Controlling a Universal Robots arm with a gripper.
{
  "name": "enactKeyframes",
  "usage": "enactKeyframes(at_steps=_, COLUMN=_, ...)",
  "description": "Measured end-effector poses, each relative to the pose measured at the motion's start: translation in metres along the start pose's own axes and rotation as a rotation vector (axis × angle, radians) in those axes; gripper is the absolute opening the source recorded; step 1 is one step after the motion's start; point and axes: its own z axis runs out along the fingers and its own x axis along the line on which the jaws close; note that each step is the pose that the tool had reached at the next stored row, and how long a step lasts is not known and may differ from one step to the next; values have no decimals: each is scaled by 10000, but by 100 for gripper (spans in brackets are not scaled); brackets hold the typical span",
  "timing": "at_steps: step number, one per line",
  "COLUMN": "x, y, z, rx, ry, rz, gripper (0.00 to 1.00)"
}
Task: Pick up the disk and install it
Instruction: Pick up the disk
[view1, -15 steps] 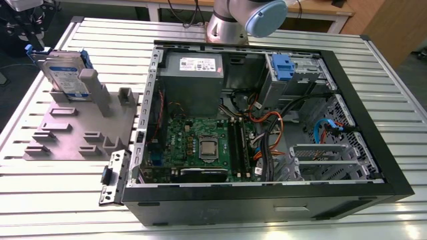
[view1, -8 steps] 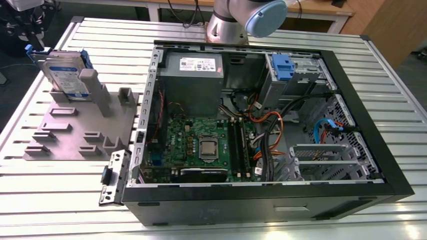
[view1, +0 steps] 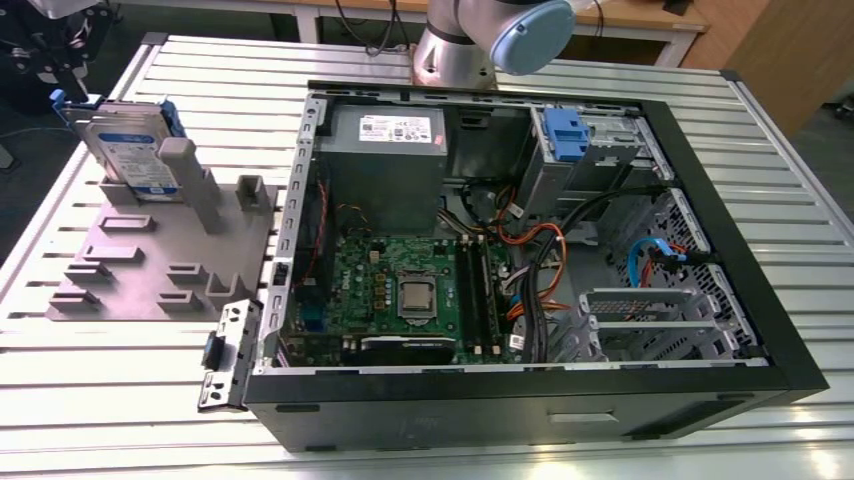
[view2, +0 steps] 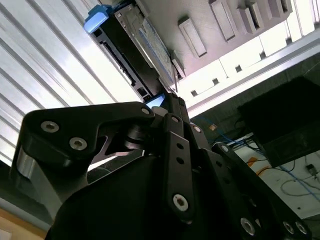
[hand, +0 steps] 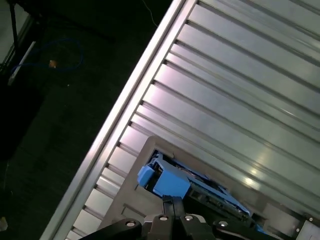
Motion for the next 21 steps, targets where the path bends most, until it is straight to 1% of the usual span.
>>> enactKeyframes(at_steps=8, x=0, y=0, z=4, rx=36, ry=64, rz=-1465, gripper=11)
enactKeyframes(at_steps=16, x=0, y=0, z=8, rx=70, ry=122, rz=-2840, gripper=11)
enactKeyframes(at_steps=21, x=0, y=0, z=8, rx=87, ry=153, rz=-3525, gripper=11)
